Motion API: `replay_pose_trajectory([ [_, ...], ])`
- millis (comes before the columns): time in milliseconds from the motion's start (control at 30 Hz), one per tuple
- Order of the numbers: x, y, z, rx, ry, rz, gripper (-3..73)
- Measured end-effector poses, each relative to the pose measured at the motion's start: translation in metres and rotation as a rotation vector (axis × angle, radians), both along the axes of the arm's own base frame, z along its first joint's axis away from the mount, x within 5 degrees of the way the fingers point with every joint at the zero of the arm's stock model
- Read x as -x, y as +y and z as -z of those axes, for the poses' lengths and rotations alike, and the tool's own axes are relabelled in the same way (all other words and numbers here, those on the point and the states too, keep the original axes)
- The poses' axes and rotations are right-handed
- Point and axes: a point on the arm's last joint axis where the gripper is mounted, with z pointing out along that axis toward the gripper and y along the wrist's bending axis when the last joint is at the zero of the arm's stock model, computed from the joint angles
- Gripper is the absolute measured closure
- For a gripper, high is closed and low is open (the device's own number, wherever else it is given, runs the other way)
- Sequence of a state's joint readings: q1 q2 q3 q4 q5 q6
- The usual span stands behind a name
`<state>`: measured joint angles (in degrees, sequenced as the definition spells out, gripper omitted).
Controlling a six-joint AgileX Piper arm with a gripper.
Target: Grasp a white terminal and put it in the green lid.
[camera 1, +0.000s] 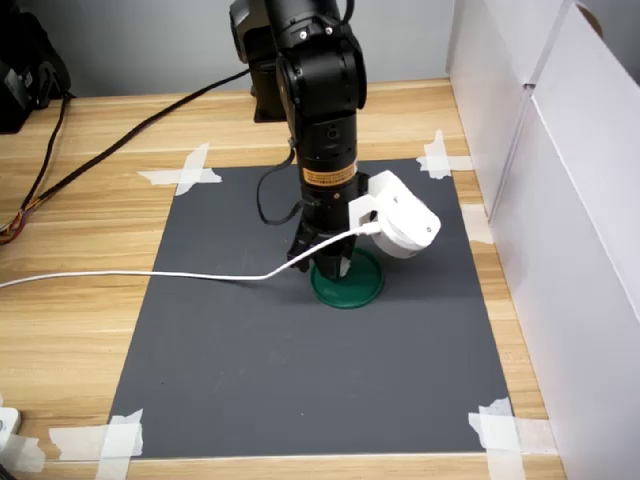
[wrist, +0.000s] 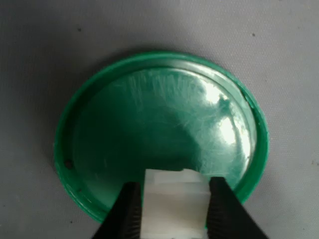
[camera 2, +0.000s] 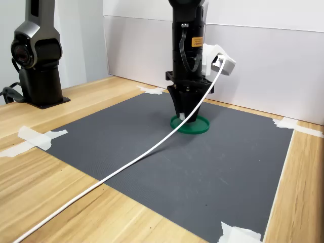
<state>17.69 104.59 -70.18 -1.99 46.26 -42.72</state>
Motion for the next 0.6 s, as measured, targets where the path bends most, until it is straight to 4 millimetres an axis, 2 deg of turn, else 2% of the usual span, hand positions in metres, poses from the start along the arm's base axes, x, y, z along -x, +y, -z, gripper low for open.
replay_pose_trajectory([
  [167,-0.002,0.001,-0.001,-0.032,-0.022,0.086,15.7],
  [267,-0.003,0.001,-0.002,-0.043,-0.031,0.107,12.8],
  [367,-0.001,0.001,-0.016,-0.066,-0.086,0.112,12.9],
  [467,0.003,-0.001,-0.045,-0.113,-0.201,0.112,19.1],
  [533,0.008,-0.002,-0.067,-0.151,-0.278,0.114,29.1],
  [600,0.016,-0.003,-0.091,-0.201,-0.358,0.128,43.1],
])
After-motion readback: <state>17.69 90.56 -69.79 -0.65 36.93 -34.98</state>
